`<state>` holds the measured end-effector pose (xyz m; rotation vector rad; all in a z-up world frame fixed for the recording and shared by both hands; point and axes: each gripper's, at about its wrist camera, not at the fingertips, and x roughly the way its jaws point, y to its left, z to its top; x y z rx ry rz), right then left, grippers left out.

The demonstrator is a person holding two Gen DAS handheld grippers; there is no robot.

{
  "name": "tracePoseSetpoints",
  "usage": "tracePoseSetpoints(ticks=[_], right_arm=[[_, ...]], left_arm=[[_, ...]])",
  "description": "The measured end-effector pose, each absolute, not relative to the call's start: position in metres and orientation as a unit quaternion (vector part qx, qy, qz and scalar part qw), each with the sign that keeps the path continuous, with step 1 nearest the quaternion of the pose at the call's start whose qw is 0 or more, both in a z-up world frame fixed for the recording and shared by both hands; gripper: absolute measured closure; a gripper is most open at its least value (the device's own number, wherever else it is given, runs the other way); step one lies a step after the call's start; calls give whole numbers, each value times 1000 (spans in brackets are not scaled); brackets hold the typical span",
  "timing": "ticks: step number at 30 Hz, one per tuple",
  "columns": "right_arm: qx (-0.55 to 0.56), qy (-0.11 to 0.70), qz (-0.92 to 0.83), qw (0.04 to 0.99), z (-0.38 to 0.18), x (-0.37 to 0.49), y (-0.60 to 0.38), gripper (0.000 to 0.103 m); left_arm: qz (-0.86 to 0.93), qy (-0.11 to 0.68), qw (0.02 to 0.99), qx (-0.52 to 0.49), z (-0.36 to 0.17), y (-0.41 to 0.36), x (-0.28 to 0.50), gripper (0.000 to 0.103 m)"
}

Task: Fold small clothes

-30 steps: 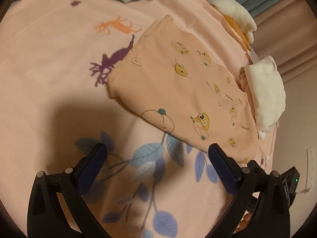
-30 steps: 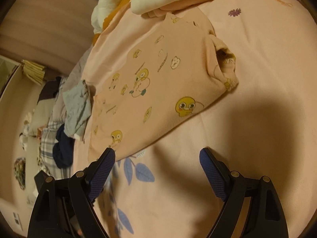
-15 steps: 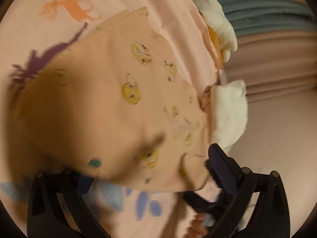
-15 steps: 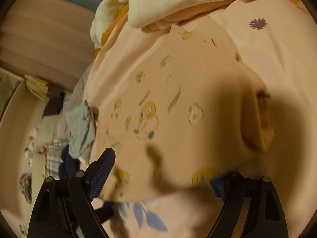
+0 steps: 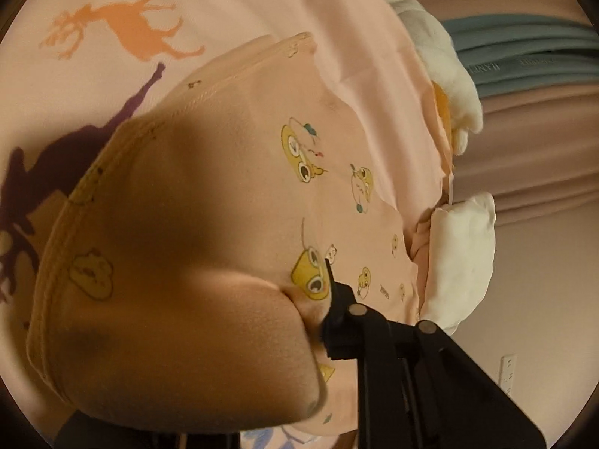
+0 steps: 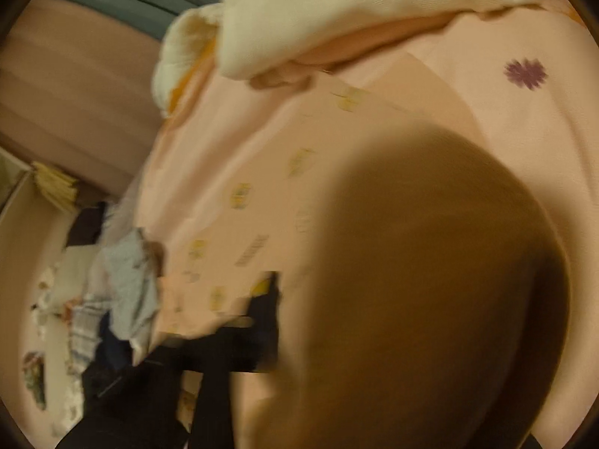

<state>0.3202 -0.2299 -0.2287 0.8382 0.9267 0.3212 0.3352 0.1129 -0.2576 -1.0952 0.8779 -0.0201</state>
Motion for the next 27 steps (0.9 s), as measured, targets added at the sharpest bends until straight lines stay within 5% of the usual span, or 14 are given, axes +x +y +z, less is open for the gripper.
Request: tracePoseSetpoints(ticks=[9, 19, 27], right_arm=[[391, 420, 191, 797, -218, 289, -244, 91], [348, 460, 206, 790, -210, 182, -252, 91], [294, 469, 176, 814, -206, 125, -246, 91]], left_arm=[[-9, 429, 782, -451, -234, 105, 298, 87], [4, 457, 804, -380, -225, 86, 147, 86], [16, 457, 825, -331, -228, 72, 99, 85]])
